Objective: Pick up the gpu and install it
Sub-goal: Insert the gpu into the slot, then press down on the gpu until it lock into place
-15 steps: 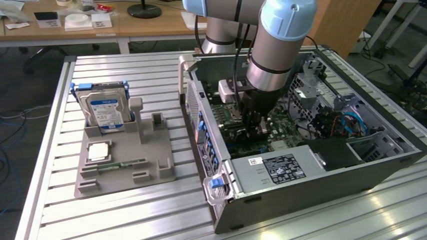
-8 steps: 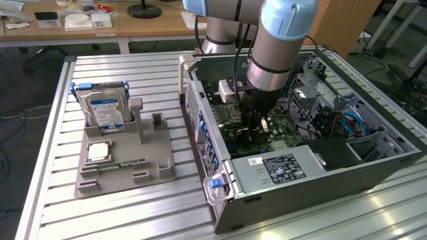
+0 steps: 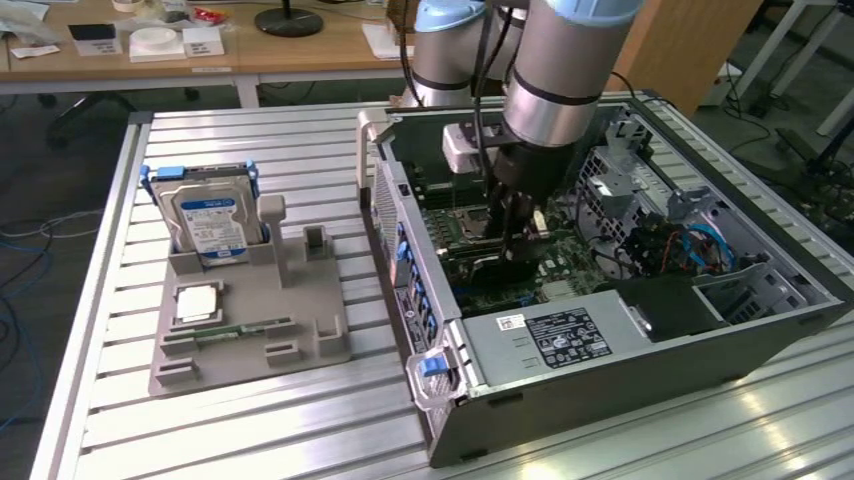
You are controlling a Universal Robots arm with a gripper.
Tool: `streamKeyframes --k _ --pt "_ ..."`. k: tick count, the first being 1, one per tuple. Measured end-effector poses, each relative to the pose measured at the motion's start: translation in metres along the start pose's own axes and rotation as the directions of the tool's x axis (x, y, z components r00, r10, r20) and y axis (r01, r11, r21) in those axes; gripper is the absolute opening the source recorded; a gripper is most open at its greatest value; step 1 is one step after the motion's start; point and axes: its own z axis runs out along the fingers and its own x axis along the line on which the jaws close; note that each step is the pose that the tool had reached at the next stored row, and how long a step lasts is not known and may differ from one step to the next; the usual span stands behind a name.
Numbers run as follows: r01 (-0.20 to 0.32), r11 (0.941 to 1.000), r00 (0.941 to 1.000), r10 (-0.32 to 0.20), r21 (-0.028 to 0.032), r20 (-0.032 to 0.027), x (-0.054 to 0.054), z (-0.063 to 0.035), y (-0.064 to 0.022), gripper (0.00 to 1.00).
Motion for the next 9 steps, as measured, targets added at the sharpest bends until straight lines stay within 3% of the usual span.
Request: streamKeyframes --k 2,9 --pt "0.0 1.0 1.0 0.0 0.0 -0.0003 -0.001 -0.0278 -0.0005 0.52" --pt "0.0 1.0 1.0 0.0 0.0 -0.0017 -0.001 -0.0317 -0.0005 0.52"
